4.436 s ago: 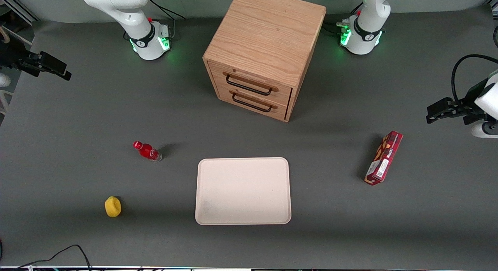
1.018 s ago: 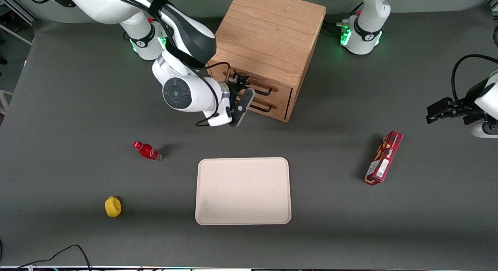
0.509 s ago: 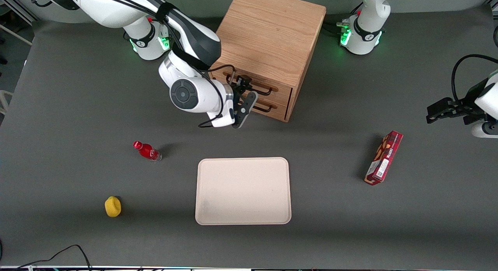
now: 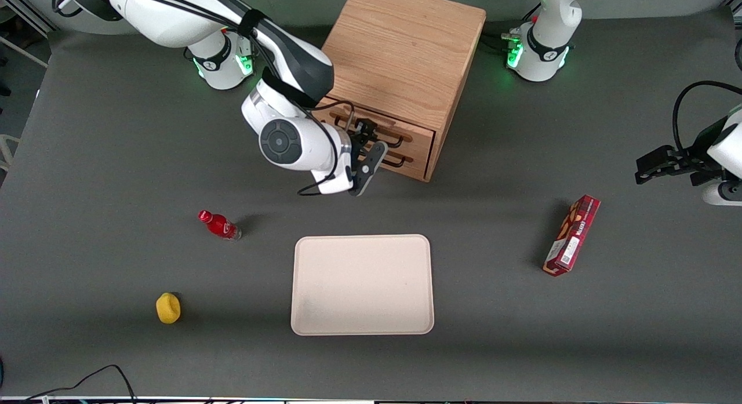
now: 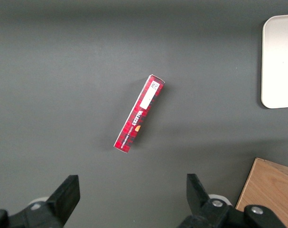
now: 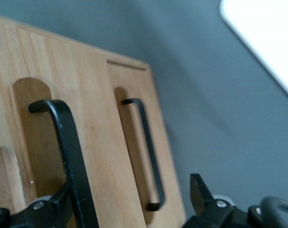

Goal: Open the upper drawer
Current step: 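Pull the upper drawer outward by its handle with the right gripper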

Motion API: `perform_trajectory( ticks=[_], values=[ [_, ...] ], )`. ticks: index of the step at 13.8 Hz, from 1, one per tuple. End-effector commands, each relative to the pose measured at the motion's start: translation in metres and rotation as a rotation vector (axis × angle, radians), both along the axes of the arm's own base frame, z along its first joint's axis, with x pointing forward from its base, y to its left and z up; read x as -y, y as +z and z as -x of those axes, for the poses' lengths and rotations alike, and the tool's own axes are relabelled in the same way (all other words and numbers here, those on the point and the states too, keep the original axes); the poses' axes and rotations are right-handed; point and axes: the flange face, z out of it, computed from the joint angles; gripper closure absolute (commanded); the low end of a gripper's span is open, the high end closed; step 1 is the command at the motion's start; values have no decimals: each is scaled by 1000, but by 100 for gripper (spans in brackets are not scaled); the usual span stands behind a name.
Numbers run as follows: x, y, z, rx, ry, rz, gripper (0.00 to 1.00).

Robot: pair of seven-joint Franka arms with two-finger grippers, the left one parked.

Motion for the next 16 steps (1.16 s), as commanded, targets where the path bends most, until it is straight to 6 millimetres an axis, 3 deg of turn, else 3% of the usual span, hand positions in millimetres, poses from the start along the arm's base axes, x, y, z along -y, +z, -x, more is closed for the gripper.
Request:
perform_trajectory(
  ticks=[1,6,16],
  values=[
    [12,-3,-42,5,-24,16,0],
    [41,-8,-82,-8,-72,31,0],
    [81,13,-143,17,-161,-19,0]
  ],
)
